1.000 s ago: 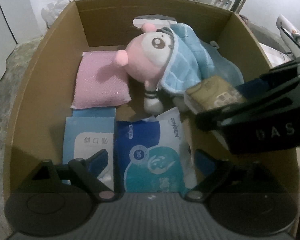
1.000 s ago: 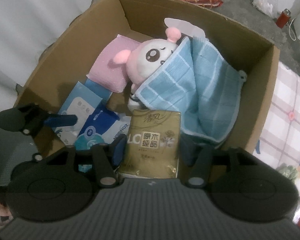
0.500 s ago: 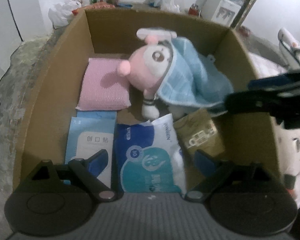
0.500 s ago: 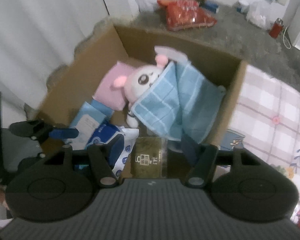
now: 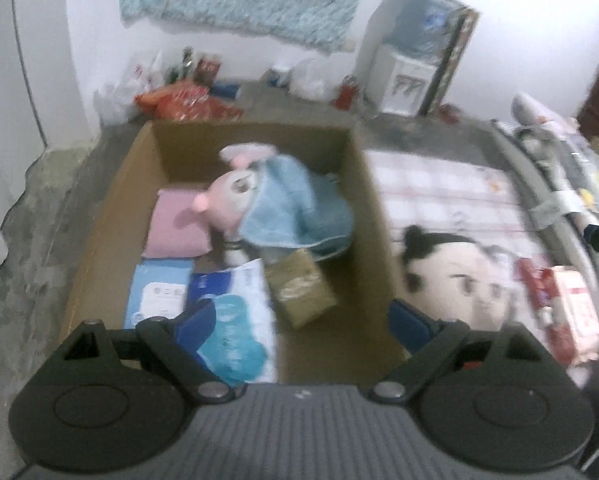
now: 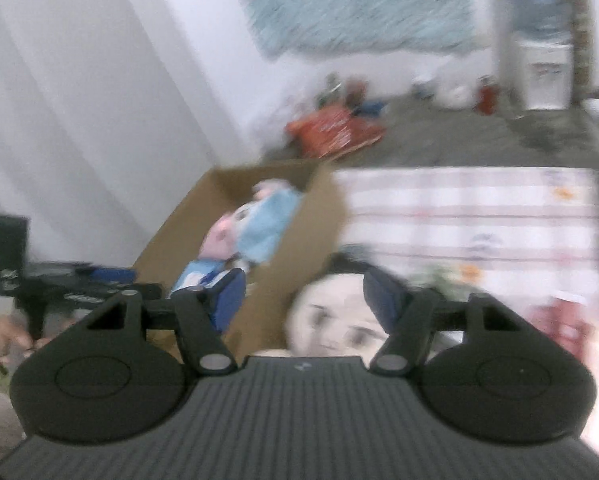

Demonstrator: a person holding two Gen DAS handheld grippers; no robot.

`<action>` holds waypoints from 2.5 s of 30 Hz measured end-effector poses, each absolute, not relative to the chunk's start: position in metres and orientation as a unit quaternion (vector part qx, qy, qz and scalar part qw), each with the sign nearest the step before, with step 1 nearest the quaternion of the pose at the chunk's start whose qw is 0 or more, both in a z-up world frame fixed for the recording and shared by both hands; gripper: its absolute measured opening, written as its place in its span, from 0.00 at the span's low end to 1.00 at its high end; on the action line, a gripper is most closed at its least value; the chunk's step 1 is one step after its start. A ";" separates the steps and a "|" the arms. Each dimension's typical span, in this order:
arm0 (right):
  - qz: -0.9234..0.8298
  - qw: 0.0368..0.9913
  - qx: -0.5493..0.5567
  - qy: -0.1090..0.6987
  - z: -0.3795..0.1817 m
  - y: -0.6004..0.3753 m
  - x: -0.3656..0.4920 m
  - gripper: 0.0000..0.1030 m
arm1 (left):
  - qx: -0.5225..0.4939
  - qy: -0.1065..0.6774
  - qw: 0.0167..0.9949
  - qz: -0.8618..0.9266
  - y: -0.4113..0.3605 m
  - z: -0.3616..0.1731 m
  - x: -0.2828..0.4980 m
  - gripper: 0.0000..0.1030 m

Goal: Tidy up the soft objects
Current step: 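Move both grippers back over the bed toward the remaining items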

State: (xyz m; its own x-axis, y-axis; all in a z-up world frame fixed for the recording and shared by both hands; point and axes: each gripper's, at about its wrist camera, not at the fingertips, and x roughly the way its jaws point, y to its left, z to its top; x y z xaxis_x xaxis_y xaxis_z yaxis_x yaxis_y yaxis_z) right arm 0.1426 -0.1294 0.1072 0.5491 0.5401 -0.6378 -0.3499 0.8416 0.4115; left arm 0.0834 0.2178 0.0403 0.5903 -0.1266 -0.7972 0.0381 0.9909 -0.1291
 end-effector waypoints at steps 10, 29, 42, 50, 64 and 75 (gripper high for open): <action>0.155 0.895 0.220 0.355 0.087 -0.280 0.055 0.65 | -0.034 0.411 0.906 -0.100 0.129 0.060 0.032 0.92; 0.156 0.875 0.265 0.374 -0.030 -0.286 0.063 0.65 | 0.020 0.514 0.828 -0.222 -0.072 -0.001 0.174 0.92; 0.161 0.857 0.300 0.386 -0.069 -0.303 0.083 0.65 | 0.173 0.612 0.755 -0.160 -0.144 -0.102 0.286 0.88; 0.158 0.854 0.314 0.382 -0.077 -0.313 0.086 0.65 | 0.171 0.631 0.743 -0.145 -0.143 -0.119 0.296 0.63; 0.148 0.852 0.328 0.380 -0.077 -0.320 0.076 0.65 | 0.114 0.565 0.800 -0.164 -0.128 -0.076 0.271 0.16; 0.147 0.851 0.335 0.377 -0.069 -0.324 0.069 0.69 | 0.086 0.549 0.815 -0.165 -0.118 -0.051 0.250 0.70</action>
State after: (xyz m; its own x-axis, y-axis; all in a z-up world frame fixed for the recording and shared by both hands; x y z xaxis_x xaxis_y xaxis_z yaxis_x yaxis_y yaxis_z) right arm 0.0692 -0.3243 -0.0690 0.6730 0.5027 -0.5426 0.0014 0.7327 0.6806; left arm 0.2499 -0.1185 -0.0512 0.3421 -0.1740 -0.9234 0.3635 0.9307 -0.0408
